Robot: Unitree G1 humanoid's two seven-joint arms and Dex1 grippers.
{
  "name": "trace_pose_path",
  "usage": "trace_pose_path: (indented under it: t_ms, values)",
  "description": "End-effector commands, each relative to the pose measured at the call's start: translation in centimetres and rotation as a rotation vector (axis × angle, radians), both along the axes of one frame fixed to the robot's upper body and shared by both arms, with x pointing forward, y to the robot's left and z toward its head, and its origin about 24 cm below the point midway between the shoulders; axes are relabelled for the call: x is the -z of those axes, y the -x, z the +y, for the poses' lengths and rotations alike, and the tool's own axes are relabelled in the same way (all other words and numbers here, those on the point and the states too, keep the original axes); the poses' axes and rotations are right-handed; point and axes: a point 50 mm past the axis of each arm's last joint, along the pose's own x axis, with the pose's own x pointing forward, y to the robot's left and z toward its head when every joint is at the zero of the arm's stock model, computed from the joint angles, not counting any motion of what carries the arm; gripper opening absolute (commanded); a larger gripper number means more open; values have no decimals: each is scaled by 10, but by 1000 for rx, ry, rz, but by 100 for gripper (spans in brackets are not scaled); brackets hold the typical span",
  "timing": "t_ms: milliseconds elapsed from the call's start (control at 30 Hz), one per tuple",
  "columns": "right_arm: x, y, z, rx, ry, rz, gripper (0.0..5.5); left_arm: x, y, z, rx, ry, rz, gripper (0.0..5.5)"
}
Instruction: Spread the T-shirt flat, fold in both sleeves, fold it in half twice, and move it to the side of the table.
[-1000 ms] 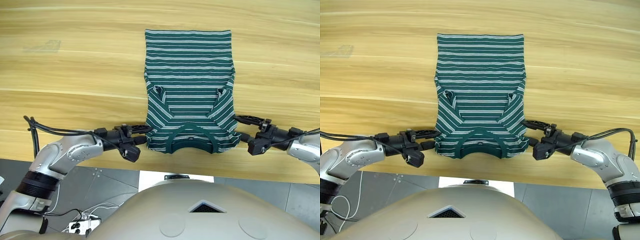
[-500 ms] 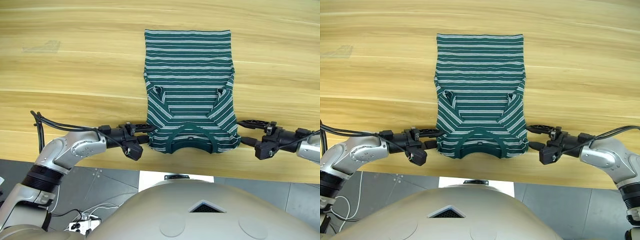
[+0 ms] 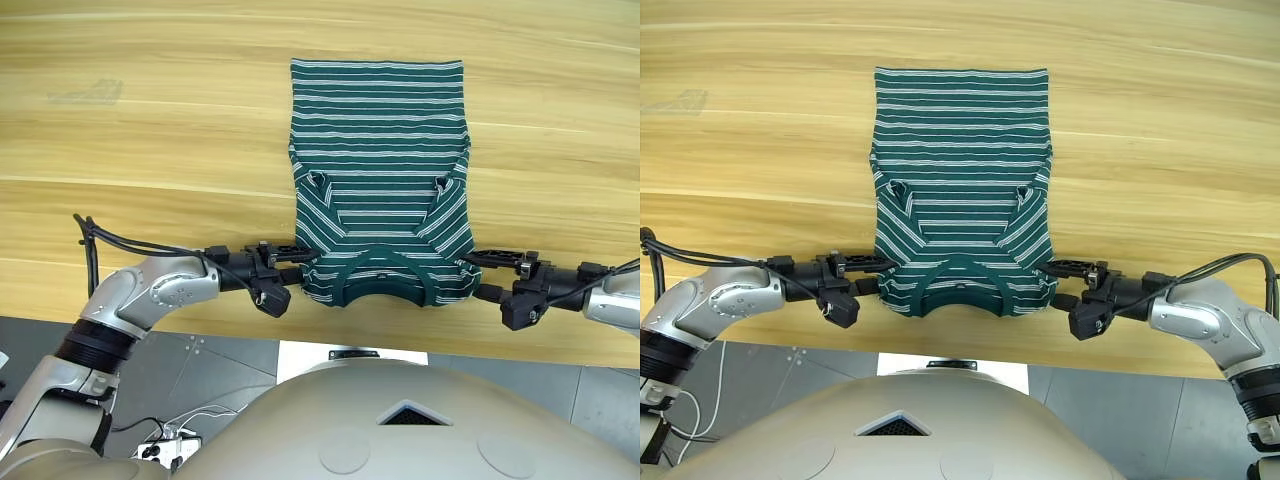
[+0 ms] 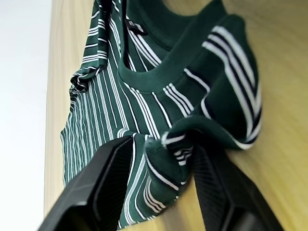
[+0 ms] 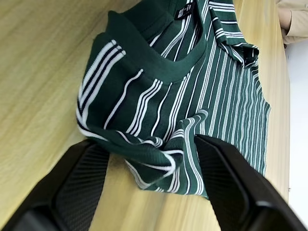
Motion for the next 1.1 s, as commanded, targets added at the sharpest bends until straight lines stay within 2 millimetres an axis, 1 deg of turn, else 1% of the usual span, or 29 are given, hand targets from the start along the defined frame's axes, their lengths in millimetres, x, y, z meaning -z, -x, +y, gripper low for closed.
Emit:
trace_pose_path:
  t_ms: [33,67,267,400,467,500,567,633,767,1000,1100]
  values:
    - [12,0,4,-17,30,38,299,31,18,11,29,-179,127,219]
    - [13,0,5,-23,27,38,290,31,19,12,36,-183,132,199]
    - [17,-2,6,-15,5,42,187,33,24,14,53,-183,152,106]
    - [19,1,5,-5,1,52,99,33,22,15,58,-183,153,23]
    - [20,3,5,3,1,56,65,34,21,14,62,-182,156,10]
    - [19,2,4,5,2,54,38,34,21,14,61,-180,157,6]
    - [19,0,1,15,16,51,9,35,20,14,54,-179,158,6]
    - [19,-2,-1,22,25,49,0,36,19,16,44,-178,158,6]
    - [15,-7,0,13,23,32,0,35,17,16,18,-156,152,6]
    - [11,-16,13,-25,-40,3,0,28,13,16,-21,-91,160,5]
    - [12,-15,21,-45,-87,3,0,29,13,13,-29,-54,178,5]
